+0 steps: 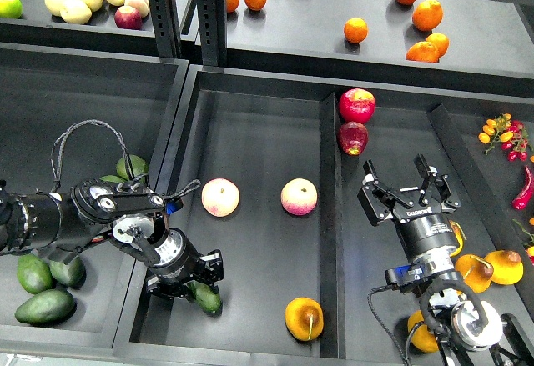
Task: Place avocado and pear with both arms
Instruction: 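Lift the avocado with the left gripper toward the avocado bin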
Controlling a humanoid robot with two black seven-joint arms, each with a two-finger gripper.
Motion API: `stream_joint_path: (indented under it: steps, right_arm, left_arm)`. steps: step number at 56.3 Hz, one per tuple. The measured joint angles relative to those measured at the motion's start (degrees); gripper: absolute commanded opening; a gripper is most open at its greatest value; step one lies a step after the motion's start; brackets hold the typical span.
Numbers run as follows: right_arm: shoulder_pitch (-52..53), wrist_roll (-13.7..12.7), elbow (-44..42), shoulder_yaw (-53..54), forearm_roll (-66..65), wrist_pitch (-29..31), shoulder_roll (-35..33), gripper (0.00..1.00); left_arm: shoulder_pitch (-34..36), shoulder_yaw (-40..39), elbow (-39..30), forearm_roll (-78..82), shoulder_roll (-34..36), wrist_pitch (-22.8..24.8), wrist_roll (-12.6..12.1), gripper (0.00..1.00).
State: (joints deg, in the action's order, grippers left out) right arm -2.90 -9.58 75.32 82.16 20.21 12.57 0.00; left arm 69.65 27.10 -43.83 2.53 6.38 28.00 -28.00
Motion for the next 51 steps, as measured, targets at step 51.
stream_joint_path:
  steps: [51]
  right_arm:
    - [0.24,0.0,0.27,-0.16,0.15,1.09,0.0,1.0]
  left_arm:
    - [4.73,-1.36,-3.52,-0.32,17.15,0.0,0.0,0.23]
